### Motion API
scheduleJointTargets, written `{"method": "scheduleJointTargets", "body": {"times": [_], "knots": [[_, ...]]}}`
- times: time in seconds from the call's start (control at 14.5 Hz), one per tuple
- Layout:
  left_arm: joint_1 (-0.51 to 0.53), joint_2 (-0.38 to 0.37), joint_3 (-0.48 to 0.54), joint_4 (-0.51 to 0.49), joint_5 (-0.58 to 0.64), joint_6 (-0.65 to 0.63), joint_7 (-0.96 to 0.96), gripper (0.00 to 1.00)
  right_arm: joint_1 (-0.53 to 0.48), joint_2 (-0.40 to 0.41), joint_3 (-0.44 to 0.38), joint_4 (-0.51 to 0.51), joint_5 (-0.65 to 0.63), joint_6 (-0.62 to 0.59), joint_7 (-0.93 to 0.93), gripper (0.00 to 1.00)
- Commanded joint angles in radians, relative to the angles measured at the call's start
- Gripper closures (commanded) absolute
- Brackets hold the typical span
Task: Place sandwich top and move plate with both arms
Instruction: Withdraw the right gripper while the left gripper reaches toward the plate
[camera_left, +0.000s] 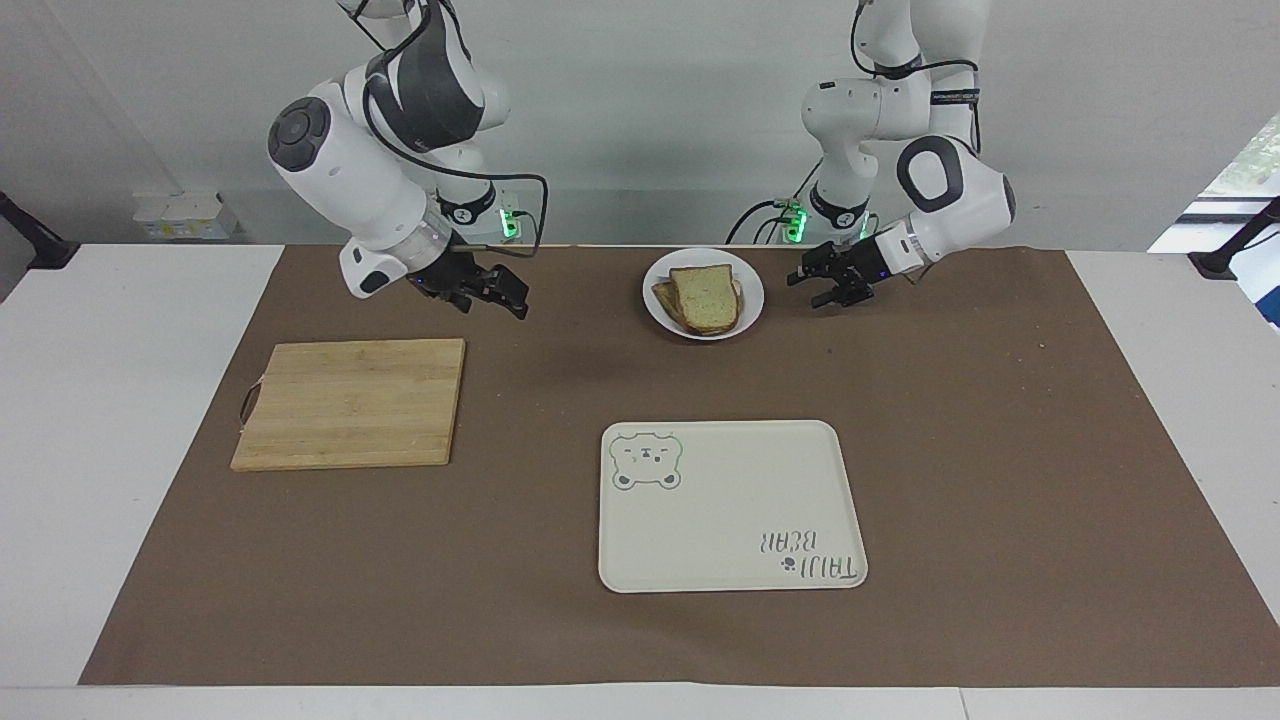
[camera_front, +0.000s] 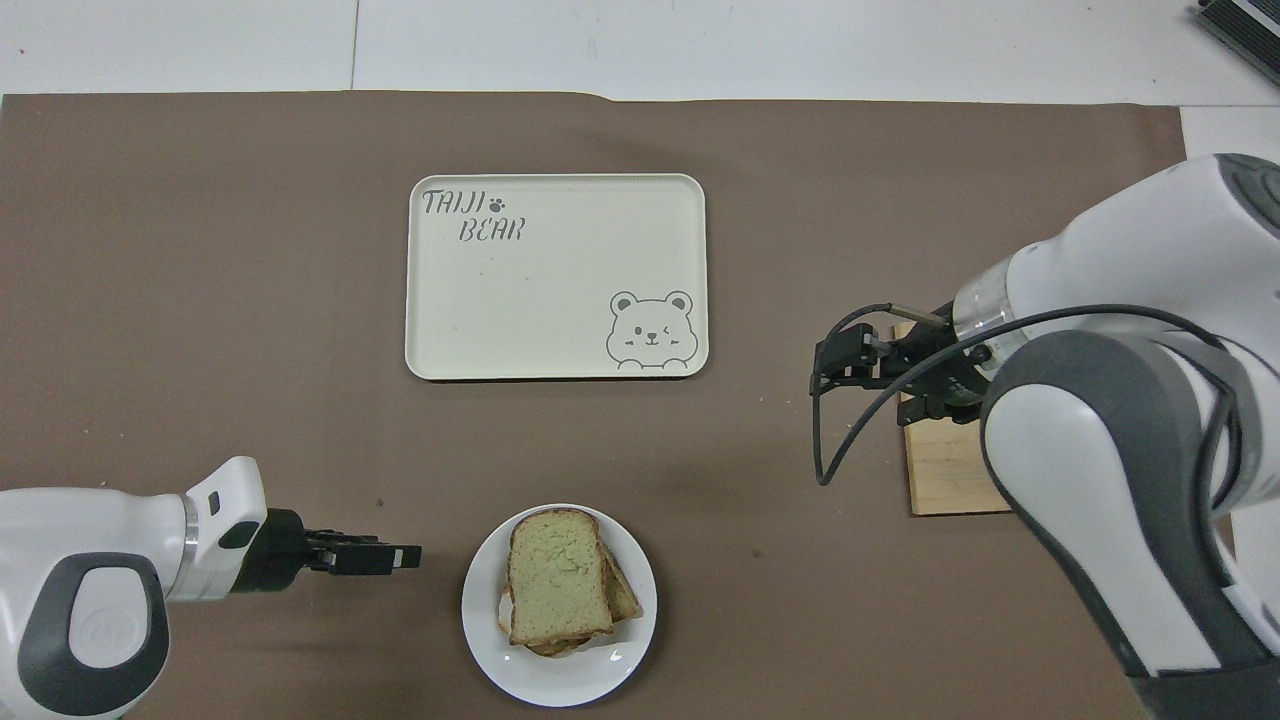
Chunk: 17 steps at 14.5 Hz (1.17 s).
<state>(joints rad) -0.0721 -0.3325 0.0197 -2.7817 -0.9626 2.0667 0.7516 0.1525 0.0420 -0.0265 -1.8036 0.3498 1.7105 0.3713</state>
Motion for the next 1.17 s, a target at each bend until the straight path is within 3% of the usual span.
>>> {"method": "scheduleJointTargets", "body": {"times": [0.0, 0.14, 0.28, 0.41, 0.62, 0.9, 1.11], "knots": [[0.006, -0.028, -0.001, -0.064, -0.073, 0.015, 0.049, 0.24, -0.031, -0.005, 0.011, 0.001, -0.046, 0.003, -0.084, 0.0], [0.006, -0.033, -0.001, -0.085, -0.099, 0.007, 0.049, 0.24, -0.037, -0.005, 0.011, 0.001, -0.122, 0.003, -0.115, 0.0], [-0.009, -0.03, -0.001, -0.116, -0.191, 0.013, 0.064, 0.3, -0.034, -0.008, 0.011, 0.001, -0.236, 0.003, -0.12, 0.0], [-0.009, -0.023, -0.001, -0.137, -0.197, 0.015, 0.097, 0.34, -0.034, -0.01, 0.013, 0.019, -0.323, 0.005, -0.141, 0.0], [-0.018, -0.02, -0.001, -0.162, -0.197, 0.015, 0.1, 0.5, -0.039, -0.025, 0.01, 0.069, -0.328, 0.004, -0.202, 0.0], [-0.052, 0.001, -0.001, -0.162, -0.217, 0.015, 0.1, 0.53, -0.062, -0.039, 0.007, 0.122, -0.328, 0.003, -0.369, 0.0], [-0.077, 0.003, -0.001, -0.162, -0.245, 0.018, 0.1, 0.54, -0.085, -0.054, 0.005, 0.133, -0.328, 0.003, -0.393, 0.0]]}}
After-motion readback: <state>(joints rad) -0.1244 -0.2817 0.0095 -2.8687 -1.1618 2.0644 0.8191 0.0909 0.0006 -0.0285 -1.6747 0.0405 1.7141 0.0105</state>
